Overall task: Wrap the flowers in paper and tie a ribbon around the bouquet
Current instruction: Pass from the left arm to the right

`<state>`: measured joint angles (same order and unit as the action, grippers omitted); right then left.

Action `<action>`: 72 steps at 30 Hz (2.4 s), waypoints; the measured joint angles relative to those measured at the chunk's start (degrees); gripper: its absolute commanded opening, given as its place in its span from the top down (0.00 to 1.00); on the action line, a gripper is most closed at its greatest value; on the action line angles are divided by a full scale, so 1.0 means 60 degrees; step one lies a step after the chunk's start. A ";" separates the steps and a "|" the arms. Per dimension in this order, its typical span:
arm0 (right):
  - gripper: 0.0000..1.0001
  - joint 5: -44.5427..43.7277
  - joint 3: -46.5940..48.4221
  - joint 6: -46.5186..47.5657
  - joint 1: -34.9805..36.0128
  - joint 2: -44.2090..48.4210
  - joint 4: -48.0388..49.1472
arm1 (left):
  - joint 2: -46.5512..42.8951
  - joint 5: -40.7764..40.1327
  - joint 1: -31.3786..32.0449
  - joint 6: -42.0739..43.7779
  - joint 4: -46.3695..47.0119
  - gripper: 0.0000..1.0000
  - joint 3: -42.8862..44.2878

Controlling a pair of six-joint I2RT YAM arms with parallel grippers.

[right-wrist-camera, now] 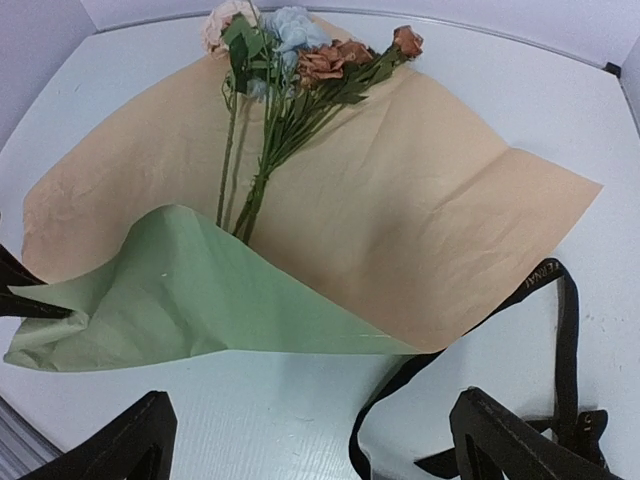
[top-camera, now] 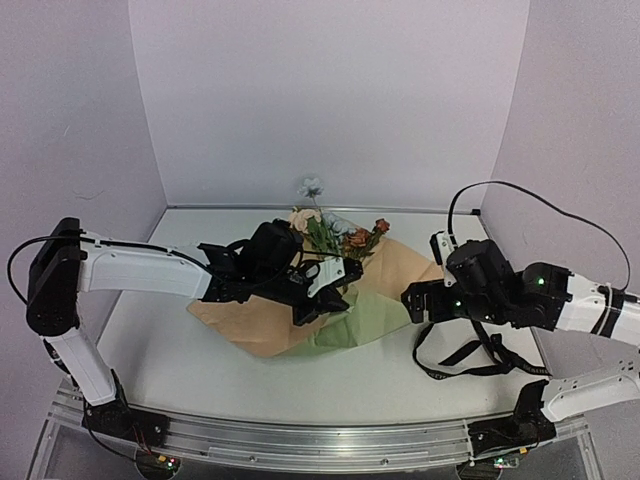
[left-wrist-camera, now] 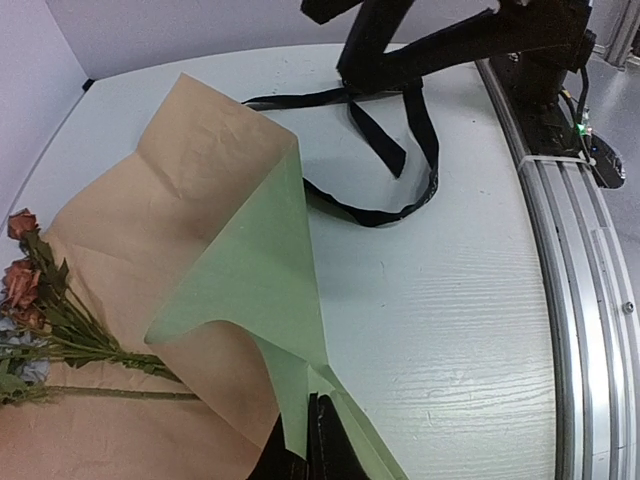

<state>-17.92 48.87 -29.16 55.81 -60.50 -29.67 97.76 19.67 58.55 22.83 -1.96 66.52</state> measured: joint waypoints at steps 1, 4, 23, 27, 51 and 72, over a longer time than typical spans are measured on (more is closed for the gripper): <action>0.02 0.0478 0.0006 0.0269 -0.0302 -0.0060 0.0012 | 0.0129 0.0146 -0.0035 0.0043 -0.0166 0.97 0.0162; 0.04 0.2022 0.0117 0.1230 -0.0995 -0.0550 0.0041 | 0.0426 0.0488 -0.0146 0.0183 -0.0535 0.97 0.0498; 0.08 0.6742 0.0479 0.5866 -0.2277 -0.2348 0.2240 | -0.0187 0.1420 -0.0289 -0.0224 -0.0960 0.95 0.0599; 0.09 0.7143 0.0257 0.6400 -0.2277 -0.1943 0.2684 | -0.0613 0.1533 -0.0287 -0.0218 -0.1018 0.96 0.0598; 0.25 0.9195 0.1834 0.7844 -0.2055 -0.3113 0.2340 | -0.0660 0.1536 -0.0289 0.0119 -0.1662 1.00 0.0598; 0.64 0.9745 0.2945 0.8034 -0.1519 -0.4047 0.1825 | -0.0687 0.1341 -0.0308 0.0233 -0.1861 1.00 0.0587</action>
<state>40.55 66.54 19.05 46.70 -84.77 -18.72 93.64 27.72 56.71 24.23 -13.13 70.04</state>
